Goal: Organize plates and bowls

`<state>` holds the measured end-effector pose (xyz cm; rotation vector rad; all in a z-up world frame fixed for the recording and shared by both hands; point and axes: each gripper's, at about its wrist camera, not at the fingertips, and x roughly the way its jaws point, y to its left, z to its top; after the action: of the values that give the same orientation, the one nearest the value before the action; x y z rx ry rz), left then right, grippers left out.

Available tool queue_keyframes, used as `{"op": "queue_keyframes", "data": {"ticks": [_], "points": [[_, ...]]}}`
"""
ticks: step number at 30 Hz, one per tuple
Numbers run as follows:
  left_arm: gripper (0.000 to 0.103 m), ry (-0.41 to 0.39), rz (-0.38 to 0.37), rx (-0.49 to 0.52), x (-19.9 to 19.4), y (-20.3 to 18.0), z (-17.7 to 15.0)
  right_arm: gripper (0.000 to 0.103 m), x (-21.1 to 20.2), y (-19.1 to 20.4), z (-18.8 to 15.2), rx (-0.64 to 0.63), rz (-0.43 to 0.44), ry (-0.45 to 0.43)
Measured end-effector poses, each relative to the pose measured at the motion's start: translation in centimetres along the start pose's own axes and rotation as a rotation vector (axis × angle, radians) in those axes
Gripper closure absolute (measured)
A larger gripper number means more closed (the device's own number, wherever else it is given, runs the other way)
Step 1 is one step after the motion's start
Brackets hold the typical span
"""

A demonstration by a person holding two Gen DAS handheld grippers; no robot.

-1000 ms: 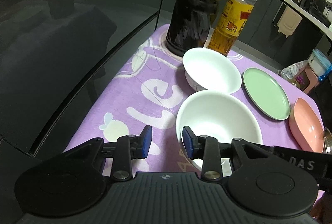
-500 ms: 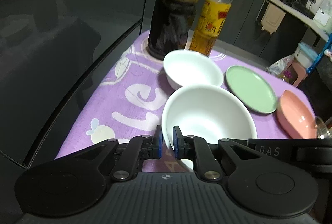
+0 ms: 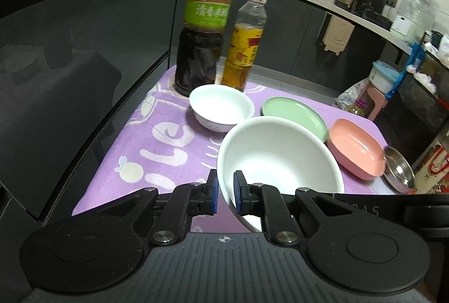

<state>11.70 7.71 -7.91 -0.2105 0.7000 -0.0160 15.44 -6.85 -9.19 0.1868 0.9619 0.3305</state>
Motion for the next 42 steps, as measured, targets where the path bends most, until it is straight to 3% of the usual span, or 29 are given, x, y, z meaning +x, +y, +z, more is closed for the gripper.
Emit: {"op": "queue_keyframes", "data": {"ticks": [20, 42], "points": [[0.092, 0.000, -0.043, 0.120, -5.3, -4.4, -3.9, 0.085, -6.1, -2.6, -5.7, 0.040, 0.013, -0.057], [0.092, 0.041, -0.046, 0.166, -6.8, -5.2, -6.6, 0.085, -8.0, -3.6, -9.1, 0.070, 0.022, -0.064]]}}
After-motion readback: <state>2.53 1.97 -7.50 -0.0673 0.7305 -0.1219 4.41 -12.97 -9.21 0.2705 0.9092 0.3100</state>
